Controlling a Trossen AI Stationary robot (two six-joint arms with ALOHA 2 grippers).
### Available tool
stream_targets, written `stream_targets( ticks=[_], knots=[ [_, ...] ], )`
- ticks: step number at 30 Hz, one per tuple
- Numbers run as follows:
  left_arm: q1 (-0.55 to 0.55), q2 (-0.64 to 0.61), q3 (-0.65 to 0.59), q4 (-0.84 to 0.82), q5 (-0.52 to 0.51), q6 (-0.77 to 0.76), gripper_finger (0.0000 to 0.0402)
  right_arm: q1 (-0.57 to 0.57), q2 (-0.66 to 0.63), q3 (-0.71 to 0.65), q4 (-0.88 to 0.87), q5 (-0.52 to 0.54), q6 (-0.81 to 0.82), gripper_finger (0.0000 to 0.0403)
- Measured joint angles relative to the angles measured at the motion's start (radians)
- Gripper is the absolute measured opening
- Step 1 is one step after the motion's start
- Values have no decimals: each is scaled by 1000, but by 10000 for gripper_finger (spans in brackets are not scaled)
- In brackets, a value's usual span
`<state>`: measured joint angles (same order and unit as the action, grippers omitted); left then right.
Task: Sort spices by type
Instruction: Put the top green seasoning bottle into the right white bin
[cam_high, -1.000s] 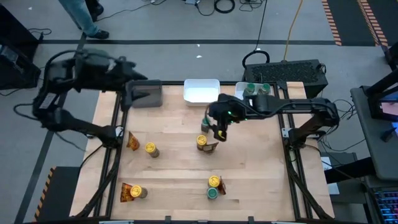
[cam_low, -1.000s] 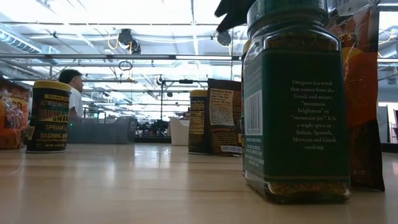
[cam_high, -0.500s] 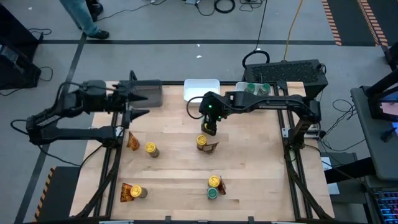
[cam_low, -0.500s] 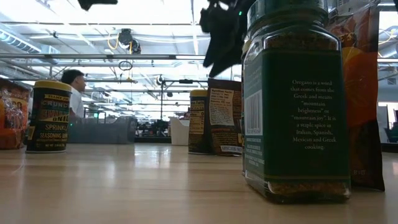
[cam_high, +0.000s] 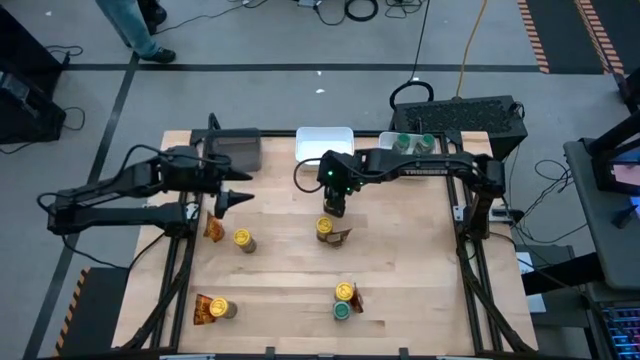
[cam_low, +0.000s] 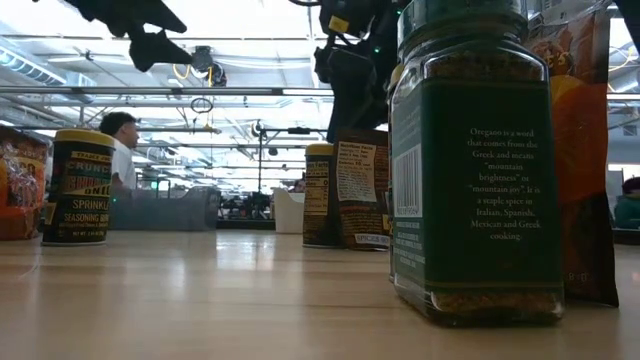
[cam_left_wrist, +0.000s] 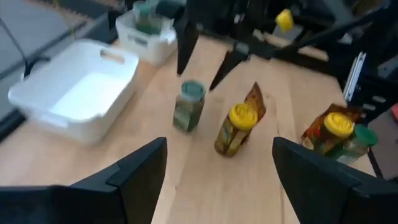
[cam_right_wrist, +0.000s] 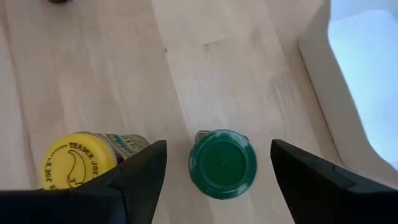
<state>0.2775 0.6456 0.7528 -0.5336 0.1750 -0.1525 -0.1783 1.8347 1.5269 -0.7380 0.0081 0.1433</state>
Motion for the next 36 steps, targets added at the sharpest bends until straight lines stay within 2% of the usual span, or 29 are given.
stream_targets(
  ticks=[10, 21, 31, 36],
  knots=[
    [-18, 7, -122, 259, 14, -25, 295, -11, 36, 1, 20, -5, -2, 270],
    [-25, 22, -131, 265, 16, -25, 295, -13, 115, 0, -7, -6, -6, 270],
    [-25, 22, -131, 265, 15, -24, 295, -13, 123, 0, -6, -4, -6, 269],
    [-25, 22, -131, 264, 9, -23, 295, -13, 123, 0, -6, -4, -5, 248]
  ],
)
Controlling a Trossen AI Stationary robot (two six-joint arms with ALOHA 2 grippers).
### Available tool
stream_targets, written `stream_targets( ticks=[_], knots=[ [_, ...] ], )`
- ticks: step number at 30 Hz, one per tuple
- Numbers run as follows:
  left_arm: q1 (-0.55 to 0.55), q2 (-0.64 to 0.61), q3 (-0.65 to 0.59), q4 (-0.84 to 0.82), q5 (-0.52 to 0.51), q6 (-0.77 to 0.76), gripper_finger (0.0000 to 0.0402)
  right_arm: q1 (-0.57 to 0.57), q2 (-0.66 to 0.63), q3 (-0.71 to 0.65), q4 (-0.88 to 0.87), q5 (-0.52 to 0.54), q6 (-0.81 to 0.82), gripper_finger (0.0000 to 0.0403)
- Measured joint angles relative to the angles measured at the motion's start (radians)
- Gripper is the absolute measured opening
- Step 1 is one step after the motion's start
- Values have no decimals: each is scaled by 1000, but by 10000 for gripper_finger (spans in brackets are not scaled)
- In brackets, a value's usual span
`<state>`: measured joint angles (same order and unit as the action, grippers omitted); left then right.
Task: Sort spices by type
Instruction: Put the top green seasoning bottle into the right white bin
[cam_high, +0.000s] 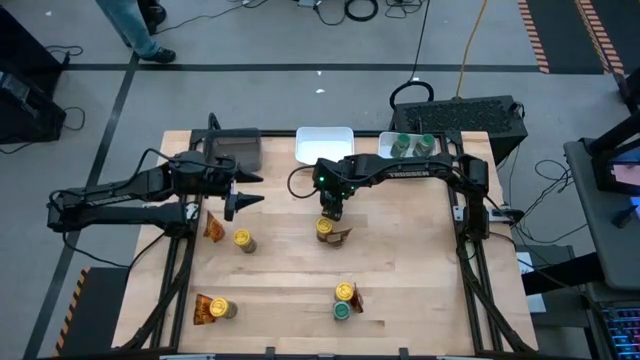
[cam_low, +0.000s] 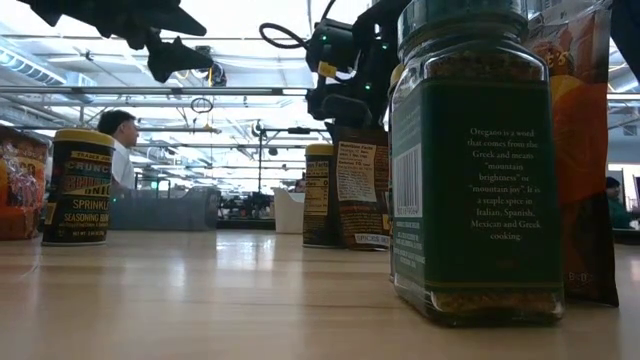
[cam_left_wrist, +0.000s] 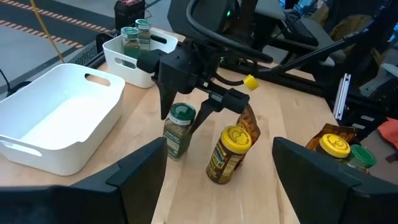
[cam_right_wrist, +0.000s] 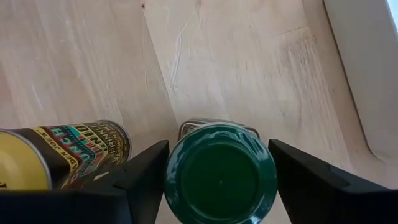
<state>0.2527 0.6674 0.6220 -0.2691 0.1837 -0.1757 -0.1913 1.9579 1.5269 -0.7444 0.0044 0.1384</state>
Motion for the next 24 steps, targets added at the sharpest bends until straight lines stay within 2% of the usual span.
stream_targets(
  ticks=[10, 17, 24],
  knots=[
    [0, 0, 0, -1, -4, 0, 295, 0, 0, 0, 0, 0, 6, 179],
    [0, 0, 0, -1, -5, 0, 295, 0, -24, 0, -12, -3, 7, 190],
    [0, 0, 1, -1, -35, -1, 295, -23, -130, 0, -49, 0, 9, 179]
  ],
)
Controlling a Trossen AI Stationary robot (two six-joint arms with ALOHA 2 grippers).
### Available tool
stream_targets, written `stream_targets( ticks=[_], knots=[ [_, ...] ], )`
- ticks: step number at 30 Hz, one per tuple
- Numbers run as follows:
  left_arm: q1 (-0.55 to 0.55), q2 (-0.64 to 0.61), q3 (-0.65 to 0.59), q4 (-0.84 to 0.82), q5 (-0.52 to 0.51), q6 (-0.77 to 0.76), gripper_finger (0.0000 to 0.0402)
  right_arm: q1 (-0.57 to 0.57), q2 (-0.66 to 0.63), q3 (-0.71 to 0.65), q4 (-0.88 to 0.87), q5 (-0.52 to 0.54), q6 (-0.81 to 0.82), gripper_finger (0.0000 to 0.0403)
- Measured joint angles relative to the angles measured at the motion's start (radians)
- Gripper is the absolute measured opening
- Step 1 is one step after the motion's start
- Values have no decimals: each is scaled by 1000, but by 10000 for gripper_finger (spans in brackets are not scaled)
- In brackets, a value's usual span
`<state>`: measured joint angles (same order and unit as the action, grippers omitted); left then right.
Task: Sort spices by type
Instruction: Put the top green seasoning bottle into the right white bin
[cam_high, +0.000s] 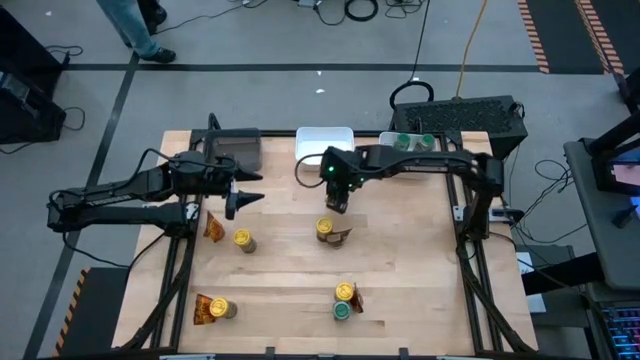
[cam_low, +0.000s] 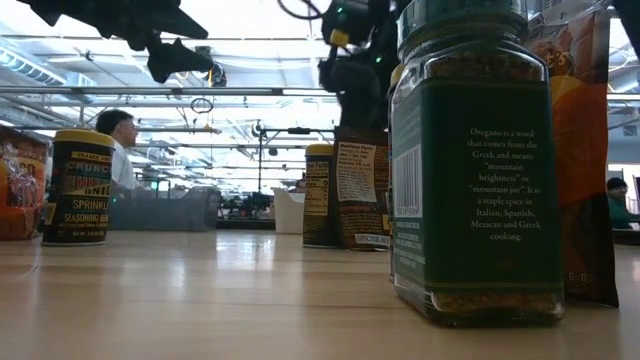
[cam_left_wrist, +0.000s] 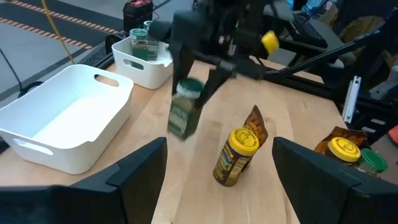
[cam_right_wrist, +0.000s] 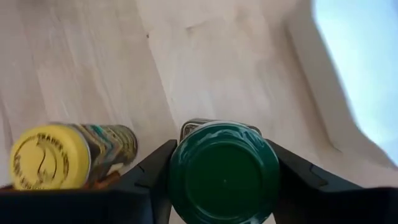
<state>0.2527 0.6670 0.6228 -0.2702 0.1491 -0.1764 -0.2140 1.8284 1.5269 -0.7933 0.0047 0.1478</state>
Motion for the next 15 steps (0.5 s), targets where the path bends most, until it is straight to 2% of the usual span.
stream_targets(
  ticks=[7, 15],
  knots=[
    [0, 0, 0, 11, -42, -2, 295, -47, -135, 0, -143, 103, -22, 185],
    [0, 0, 0, 70, -70, -30, 295, -143, -294, 0, -281, 158, -33, 185]
  ],
)
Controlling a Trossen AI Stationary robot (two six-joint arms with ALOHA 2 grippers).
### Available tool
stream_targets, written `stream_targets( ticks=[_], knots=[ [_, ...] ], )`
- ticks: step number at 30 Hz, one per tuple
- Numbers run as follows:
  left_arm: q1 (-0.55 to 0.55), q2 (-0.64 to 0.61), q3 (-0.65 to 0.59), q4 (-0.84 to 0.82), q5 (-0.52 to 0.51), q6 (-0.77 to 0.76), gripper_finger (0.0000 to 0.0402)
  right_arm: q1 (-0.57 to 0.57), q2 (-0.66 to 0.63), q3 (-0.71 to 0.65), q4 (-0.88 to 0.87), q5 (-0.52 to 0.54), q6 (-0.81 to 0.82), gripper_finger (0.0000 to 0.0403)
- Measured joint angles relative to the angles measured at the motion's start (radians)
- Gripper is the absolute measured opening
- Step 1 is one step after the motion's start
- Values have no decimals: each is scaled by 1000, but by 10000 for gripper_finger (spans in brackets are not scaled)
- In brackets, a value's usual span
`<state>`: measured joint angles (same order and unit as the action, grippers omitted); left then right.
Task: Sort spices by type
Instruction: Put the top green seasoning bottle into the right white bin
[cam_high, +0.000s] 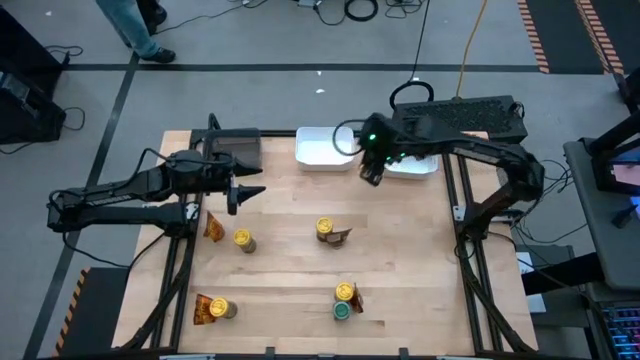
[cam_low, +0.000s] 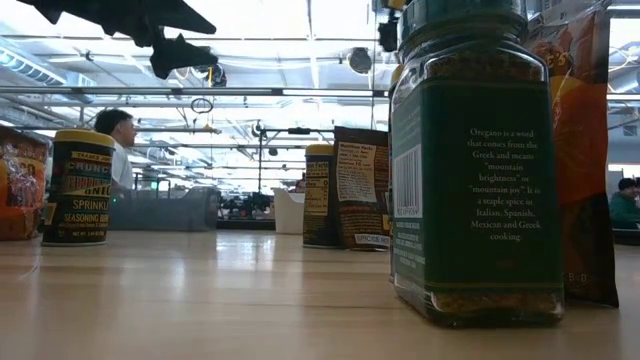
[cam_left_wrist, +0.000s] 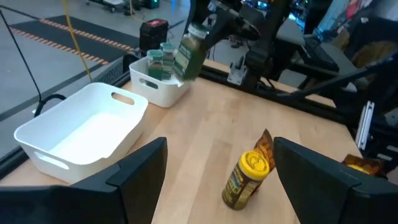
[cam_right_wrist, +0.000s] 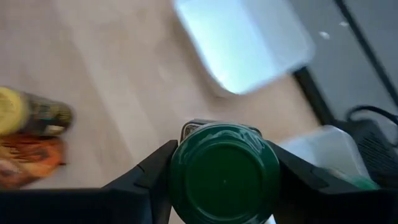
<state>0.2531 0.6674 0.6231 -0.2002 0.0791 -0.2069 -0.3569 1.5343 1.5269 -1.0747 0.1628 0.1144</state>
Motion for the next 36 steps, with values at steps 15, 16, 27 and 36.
stream_targets(
  ticks=[15, 16, 27, 36],
  knots=[
    [0, 2, 0, 13, -41, -49, 295, -258, -256, -312, 4, 26, 174, 188],
    [0, 4, 0, 14, -46, -49, 295, -269, -263, -329, 13, 30, 192, 188],
    [0, 52, 0, 20, -58, -74, 295, -353, -270, -455, 33, 74, 361, 189],
    [0, 87, 0, 34, -53, -76, 295, -391, -270, -524, 109, 158, 411, 190]
  ],
)
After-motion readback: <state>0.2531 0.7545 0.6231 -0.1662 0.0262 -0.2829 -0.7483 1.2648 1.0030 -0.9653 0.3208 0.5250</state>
